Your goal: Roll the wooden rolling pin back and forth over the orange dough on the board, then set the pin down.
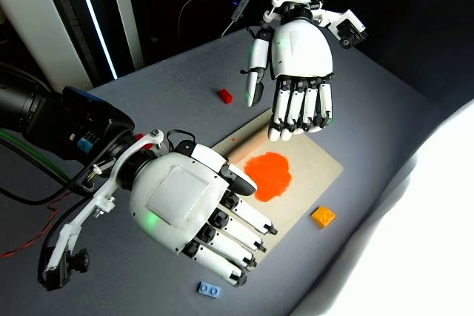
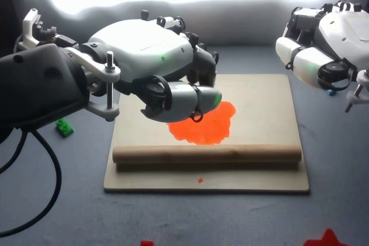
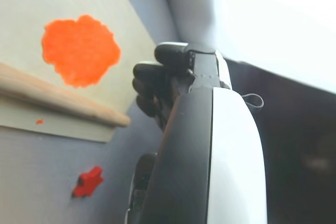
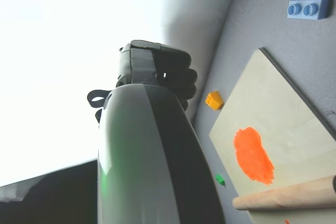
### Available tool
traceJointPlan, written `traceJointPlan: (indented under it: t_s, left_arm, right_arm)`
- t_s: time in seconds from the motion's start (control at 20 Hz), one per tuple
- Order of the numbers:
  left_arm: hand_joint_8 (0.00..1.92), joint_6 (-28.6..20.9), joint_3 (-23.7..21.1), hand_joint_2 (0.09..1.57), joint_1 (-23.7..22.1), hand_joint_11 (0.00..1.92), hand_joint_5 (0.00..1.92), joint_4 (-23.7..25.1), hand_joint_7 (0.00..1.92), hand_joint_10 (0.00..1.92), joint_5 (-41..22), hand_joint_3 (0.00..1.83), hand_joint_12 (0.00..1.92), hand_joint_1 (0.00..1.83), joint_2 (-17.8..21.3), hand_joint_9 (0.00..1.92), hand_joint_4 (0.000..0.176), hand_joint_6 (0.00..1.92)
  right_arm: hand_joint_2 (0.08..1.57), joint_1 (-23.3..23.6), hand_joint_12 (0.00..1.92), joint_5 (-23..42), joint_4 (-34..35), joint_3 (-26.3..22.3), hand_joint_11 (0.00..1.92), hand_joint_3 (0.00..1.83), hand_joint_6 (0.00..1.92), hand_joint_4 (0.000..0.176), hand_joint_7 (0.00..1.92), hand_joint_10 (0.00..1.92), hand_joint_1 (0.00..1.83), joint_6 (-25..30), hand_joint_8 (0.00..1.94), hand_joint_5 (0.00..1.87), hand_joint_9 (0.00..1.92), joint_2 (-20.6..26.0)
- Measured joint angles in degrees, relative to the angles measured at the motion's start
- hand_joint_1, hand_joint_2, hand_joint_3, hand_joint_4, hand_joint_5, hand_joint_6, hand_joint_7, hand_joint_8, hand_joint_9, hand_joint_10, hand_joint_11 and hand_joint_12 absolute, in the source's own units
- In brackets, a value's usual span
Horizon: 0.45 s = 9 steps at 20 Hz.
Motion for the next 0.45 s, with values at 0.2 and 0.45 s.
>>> traceJointPlan:
  t_s: [0.2, 0.45]
  left_arm:
    - [1.38, 0.00, 0.00, 1.50, 0.00, 0.22, 0.36, -0.04, 0.44, 1.49, -0.11, 0.00, 1.74, 0.53, 0.00, 0.37, 0.166, 1.89]
    - [1.57, -0.02, 0.20, 1.49, -0.15, 0.33, 0.41, -0.07, 0.67, 1.72, -0.04, 0.00, 1.92, 0.61, 0.00, 0.55, 0.101, 1.89]
  right_arm:
    - [1.49, 0.00, 1.92, -5.16, -0.24, 0.00, 0.35, 0.01, 1.32, 0.000, 0.77, 1.59, 0.19, -2.12, 1.24, 0.67, 0.56, 1.64]
    - [1.47, -0.07, 1.92, -10.51, -0.37, 0.00, 0.47, 0.00, 1.46, 0.000, 0.94, 1.80, 0.36, -10.19, 1.40, 0.85, 0.72, 2.62]
